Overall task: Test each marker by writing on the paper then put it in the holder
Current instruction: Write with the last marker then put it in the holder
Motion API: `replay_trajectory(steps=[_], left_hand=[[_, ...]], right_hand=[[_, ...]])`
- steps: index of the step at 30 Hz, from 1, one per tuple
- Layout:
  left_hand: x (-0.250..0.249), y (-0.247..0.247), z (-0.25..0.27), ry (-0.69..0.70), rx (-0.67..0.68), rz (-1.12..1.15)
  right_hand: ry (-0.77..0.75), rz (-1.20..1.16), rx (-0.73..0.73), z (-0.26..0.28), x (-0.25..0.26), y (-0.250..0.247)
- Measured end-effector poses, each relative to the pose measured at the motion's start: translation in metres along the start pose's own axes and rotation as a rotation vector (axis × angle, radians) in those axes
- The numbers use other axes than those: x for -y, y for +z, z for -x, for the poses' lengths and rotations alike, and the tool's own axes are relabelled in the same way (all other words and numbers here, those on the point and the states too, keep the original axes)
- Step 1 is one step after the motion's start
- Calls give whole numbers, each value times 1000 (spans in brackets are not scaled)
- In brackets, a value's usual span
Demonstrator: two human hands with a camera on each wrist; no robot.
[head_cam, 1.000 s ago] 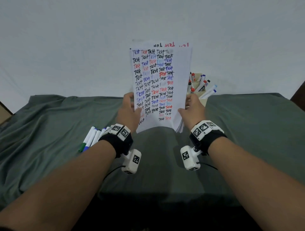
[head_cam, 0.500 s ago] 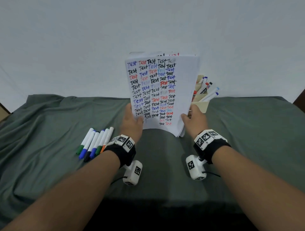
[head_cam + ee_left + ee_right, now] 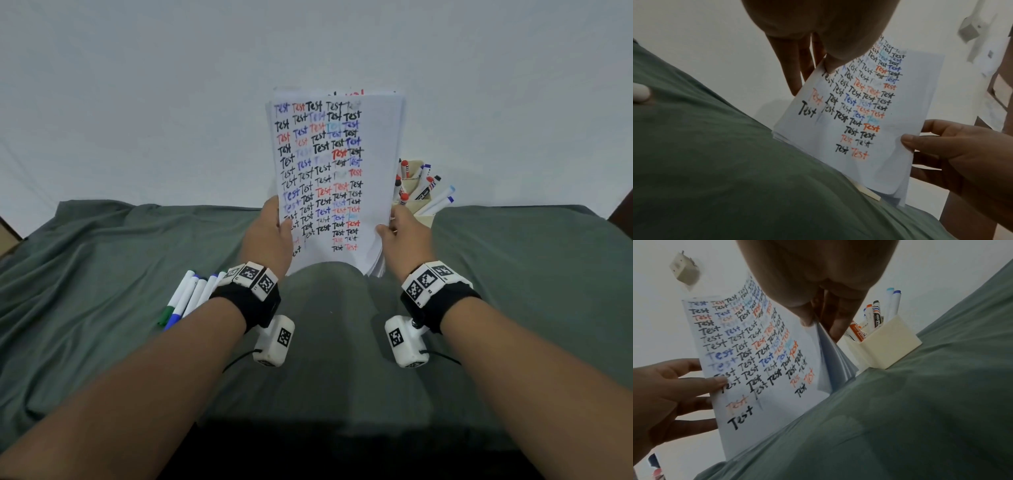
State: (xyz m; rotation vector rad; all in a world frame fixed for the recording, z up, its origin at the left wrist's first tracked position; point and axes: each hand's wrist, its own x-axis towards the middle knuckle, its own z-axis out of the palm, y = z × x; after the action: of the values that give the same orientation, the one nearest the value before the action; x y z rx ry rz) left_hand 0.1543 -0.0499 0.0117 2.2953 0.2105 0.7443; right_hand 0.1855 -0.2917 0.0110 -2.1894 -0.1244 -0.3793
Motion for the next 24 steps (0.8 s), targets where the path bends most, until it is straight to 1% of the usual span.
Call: replay_trajectory(steps=[4, 8, 13, 15, 18, 20, 22, 24], left_hand=[[-5, -3, 1, 27, -16, 51], [5, 3, 16, -8, 62, 83], [13, 7, 22, -52, 147, 221], [15, 7, 19, -58, 146, 185], [18, 6, 14, -22, 81, 99], [19, 3, 11, -11, 65, 51], [18, -1, 7, 10, 87, 8], [14, -4, 4, 69, 148, -41]], right_hand=[[4, -58, -42, 4, 2, -2], [56, -34, 12, 14, -9, 3], [69, 1, -2, 13, -16, 6], [69, 13, -7, 9, -15, 6], [74, 24, 15, 3, -14, 4], [69, 21, 38, 0, -13, 1], [54, 12, 59, -2, -11, -2], [27, 32, 98, -3, -9, -4]])
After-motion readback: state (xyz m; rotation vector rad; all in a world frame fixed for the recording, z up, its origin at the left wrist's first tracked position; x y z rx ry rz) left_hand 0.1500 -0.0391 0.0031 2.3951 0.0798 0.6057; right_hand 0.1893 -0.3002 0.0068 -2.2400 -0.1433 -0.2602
